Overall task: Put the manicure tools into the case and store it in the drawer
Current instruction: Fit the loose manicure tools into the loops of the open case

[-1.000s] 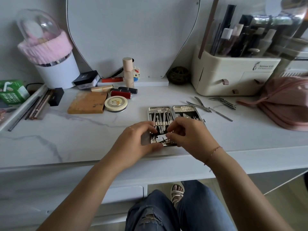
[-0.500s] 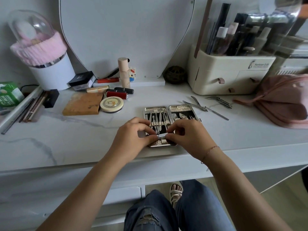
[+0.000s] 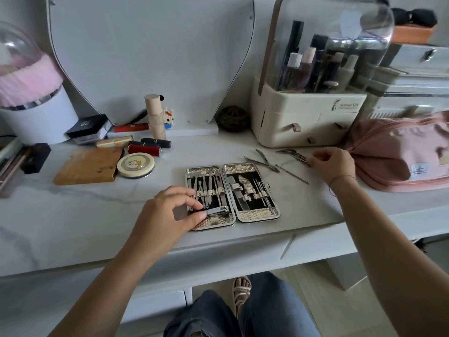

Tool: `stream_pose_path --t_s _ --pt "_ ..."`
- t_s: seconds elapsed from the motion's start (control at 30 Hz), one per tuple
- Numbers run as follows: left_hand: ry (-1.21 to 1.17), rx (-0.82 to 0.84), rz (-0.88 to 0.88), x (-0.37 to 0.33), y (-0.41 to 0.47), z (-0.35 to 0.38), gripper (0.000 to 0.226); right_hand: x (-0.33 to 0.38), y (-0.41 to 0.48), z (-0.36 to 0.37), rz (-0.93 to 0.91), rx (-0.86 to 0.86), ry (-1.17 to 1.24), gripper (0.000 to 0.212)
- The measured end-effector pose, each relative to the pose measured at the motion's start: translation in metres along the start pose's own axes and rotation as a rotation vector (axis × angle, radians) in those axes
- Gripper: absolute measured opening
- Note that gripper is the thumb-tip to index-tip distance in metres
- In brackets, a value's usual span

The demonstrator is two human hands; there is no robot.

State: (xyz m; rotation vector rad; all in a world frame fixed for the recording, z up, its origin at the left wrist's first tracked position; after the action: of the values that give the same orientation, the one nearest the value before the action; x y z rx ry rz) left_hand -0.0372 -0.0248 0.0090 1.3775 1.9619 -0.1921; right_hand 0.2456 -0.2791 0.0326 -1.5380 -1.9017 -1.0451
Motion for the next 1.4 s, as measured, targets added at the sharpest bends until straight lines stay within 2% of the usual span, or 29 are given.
stream_pose_path --t_s 0.17,0.3,0.4,0.47,0.53,0.67,0.77,0.83,0.93,1.03,1.1,1.2,1.3,1.4 --pt "-0.014 0.001 0.002 0.001 0.0 -0.001 0.008 -0.007 0.009 0.011 -0.036 0.083 -0.073 0.023" --pt "-0.016 -0.006 0.003 0.001 0.0 -0.001 0.01 -0.007 0.004 0.007 -0.086 0.033 -0.073 0.019" --pt "-0.036 -0.003 0.0 0.001 -0.001 -0.002 0.011 0.003 -0.014 -0.006 -0.114 -0.046 0.011 0.019" --pt "-0.065 -0.018 -0.007 0.0 -0.002 -0.003 0.012 0.018 -0.032 -0.011 -0.177 -0.04 0.109 0.017" --pt "-0.106 -0.05 -0.019 -0.003 -0.001 -0.007 0.017 0.043 -0.056 -0.01 -0.238 0.08 0.261 0.015" --pt "-0.182 -0.064 0.051 -0.028 0.001 -0.027 0.028 0.096 -0.12 0.009 -0.262 0.571 0.569 0.016" --pt "-0.336 0.091 0.084 -0.054 0.003 -0.032 0.034 0.125 -0.155 0.024 -0.261 0.832 0.647 0.015" --pt "-0.449 0.191 0.057 -0.062 0.001 -0.028 0.039 0.136 -0.166 0.033 -0.263 0.898 0.711 0.015" --pt "-0.492 0.144 -0.035 -0.059 -0.004 -0.023 0.05 0.142 -0.173 0.042 -0.169 0.823 0.813 0.023" --pt "-0.599 0.006 -0.161 -0.053 -0.011 -0.019 0.039 0.132 -0.182 0.05 -0.054 0.691 0.843 0.036" --pt "-0.669 -0.075 -0.222 -0.05 -0.016 -0.016 0.034 0.127 -0.194 0.055 -0.038 0.678 0.793 0.038" --pt "-0.723 -0.173 -0.295 -0.047 -0.022 -0.012 0.029 0.123 -0.211 0.06 -0.017 0.696 0.777 0.028" --pt "-0.793 -0.201 -0.352 -0.049 -0.027 -0.011 0.016 0.12 -0.217 0.061 0.024 0.626 0.898 0.012" --pt "-0.807 -0.211 -0.363 -0.05 -0.027 -0.011 0.01 0.116 -0.215 0.059 0.033 0.558 0.945 0.009"
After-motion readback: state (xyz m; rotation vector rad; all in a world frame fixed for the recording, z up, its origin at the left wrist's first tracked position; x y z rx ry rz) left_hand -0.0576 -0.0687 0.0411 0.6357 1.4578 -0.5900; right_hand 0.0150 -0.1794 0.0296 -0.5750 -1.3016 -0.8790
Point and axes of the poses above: each hand's wrist, its own y-axis towards the middle knuckle, its own z-axis out of the palm, x = y × z, the point moved 5 cm from there along y, towards the middle knuckle, and after that the axes turned 7 degrees about y, right-handed, at the moved point
